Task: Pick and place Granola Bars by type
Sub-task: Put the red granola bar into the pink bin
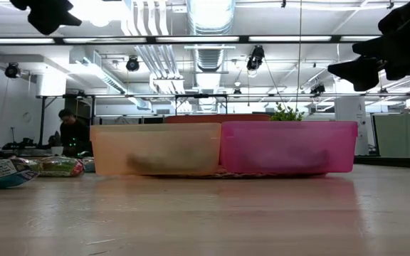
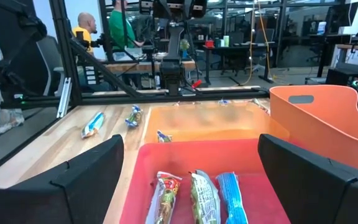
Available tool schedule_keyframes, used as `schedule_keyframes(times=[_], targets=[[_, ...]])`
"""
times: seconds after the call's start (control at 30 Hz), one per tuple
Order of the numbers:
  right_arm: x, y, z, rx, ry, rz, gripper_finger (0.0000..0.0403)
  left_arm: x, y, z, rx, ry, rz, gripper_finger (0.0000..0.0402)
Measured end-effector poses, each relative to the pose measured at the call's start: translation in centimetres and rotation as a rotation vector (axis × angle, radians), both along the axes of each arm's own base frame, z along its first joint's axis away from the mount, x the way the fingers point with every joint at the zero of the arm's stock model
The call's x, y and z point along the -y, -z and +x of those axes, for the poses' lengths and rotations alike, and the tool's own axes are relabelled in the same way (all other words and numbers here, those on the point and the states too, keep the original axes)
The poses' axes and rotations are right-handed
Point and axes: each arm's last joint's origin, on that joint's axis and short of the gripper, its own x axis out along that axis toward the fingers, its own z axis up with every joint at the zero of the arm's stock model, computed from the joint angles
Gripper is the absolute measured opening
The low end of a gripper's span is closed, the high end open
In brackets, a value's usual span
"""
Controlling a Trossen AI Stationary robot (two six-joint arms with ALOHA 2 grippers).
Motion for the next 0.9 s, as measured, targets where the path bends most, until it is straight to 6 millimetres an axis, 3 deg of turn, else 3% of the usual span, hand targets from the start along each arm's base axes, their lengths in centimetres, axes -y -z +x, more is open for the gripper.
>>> schedule_keyframes(times=[0.33, 0.73, 0.9], targets=[[0.0, 0.0, 0.0, 0.0, 0.0, -0.001, 0.0359, 0.5, -0.8, 3.3, -0.202, 0.039, 0.088, 0.0175], [0.0, 0.0, 0.0, 0.0, 0.0, 0.001, 0.0359, 1.1, -1.6, 8.9, -0.451, 0.104, 0.2, 0.0175], [0.0, 0.0, 0.0, 0.0, 0.0, 0.001, 0.0359, 0.5, -0.8, 10.7, -0.566, 0.082, 0.221, 0.0175]])
